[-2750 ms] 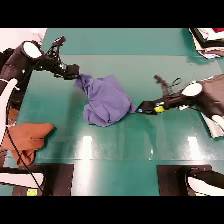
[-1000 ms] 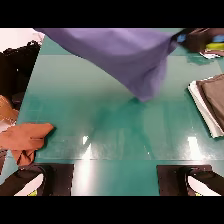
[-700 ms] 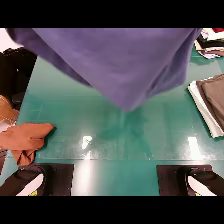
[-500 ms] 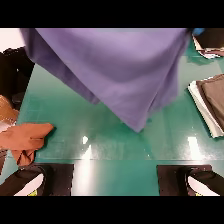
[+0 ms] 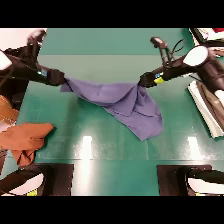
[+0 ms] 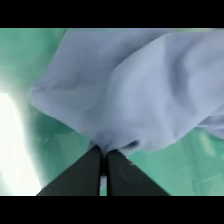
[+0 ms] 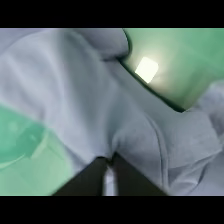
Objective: Fold the shirts.
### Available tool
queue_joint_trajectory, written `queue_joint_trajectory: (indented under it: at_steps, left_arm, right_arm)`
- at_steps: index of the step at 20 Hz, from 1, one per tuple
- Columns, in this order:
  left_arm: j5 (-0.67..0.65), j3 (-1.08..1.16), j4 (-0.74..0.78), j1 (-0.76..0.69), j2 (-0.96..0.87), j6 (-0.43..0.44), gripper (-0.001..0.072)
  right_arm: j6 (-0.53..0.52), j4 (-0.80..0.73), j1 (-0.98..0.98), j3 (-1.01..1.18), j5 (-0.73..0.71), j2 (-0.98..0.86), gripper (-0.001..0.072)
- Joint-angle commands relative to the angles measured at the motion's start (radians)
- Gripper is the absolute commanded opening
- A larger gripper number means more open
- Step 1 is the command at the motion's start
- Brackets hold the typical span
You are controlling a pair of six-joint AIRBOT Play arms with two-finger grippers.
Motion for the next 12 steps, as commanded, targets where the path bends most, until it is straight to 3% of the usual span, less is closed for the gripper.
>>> queue_joint_trajectory:
  at_steps: [1, 7, 12]
  left_arm:
    - [0.093, -0.059, 0.061, 0.001, -0.04, -0.001, 0.0026]
    - [0.078, -0.059, 0.068, 0.001, -0.037, -0.001, 0.0026]
    - [0.092, -0.059, 0.037, 0.001, -0.039, -0.005, 0.0026]
  right_arm:
    - [0.001, 0.002, -0.028, 0.042, -0.025, -0.12, 0.0406]
    - [-0.027, -0.006, -0.224, 0.092, 0.17, -0.097, 0.0406]
    - [-0.077, 0.056, -0.372, -0.064, 0.133, -0.14, 0.0406]
